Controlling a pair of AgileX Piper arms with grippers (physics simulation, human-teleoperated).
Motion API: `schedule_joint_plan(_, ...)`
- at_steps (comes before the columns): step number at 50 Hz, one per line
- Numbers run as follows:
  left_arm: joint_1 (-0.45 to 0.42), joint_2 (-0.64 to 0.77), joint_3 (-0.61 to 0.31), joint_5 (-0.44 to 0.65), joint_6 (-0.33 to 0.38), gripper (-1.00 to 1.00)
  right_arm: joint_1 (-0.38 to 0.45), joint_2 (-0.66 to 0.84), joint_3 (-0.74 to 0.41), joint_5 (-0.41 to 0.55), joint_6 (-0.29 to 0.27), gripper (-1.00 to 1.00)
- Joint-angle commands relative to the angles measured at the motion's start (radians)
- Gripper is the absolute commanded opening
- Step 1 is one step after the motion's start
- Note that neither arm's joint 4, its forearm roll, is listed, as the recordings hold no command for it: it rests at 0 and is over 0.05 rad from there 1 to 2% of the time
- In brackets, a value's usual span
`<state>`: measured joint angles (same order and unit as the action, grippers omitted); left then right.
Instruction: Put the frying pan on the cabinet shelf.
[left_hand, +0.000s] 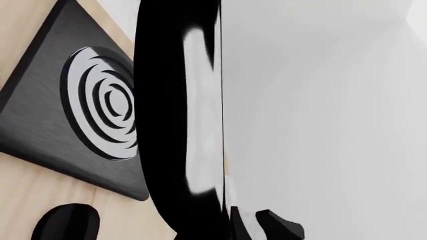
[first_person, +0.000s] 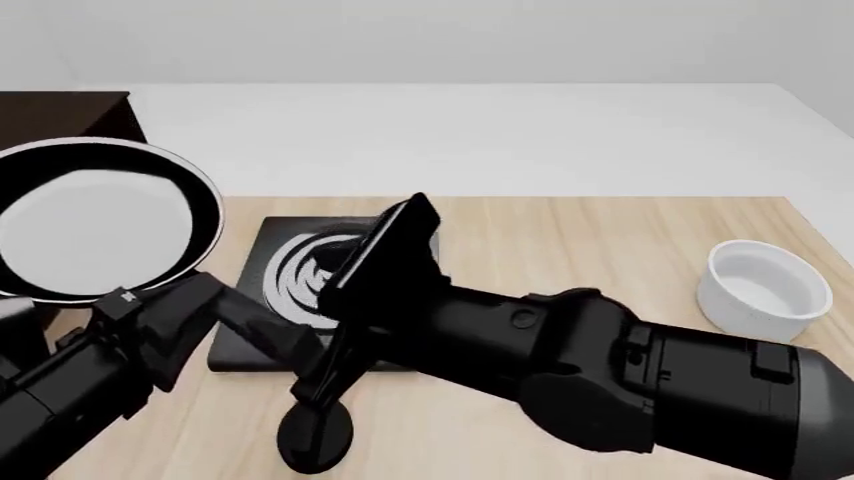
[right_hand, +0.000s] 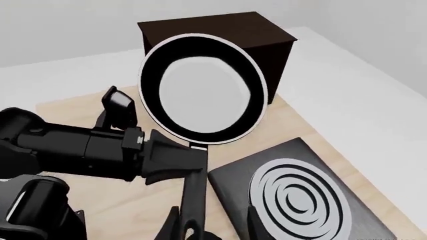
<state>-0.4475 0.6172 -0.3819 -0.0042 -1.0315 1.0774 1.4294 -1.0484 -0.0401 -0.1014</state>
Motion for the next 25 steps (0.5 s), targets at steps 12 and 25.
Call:
schedule_joint_plan(12,0.041,0.044,0.016,-0.086,0.022,-1.0,-0.048,-0.093,0.036,-0.007,0.016,1.0)
schedule_joint_plan(25,0.045,0.076,-0.009,-0.151,-0.028,-1.0,-0.2,-0.214,0.079,-0.03,0.008,1.0)
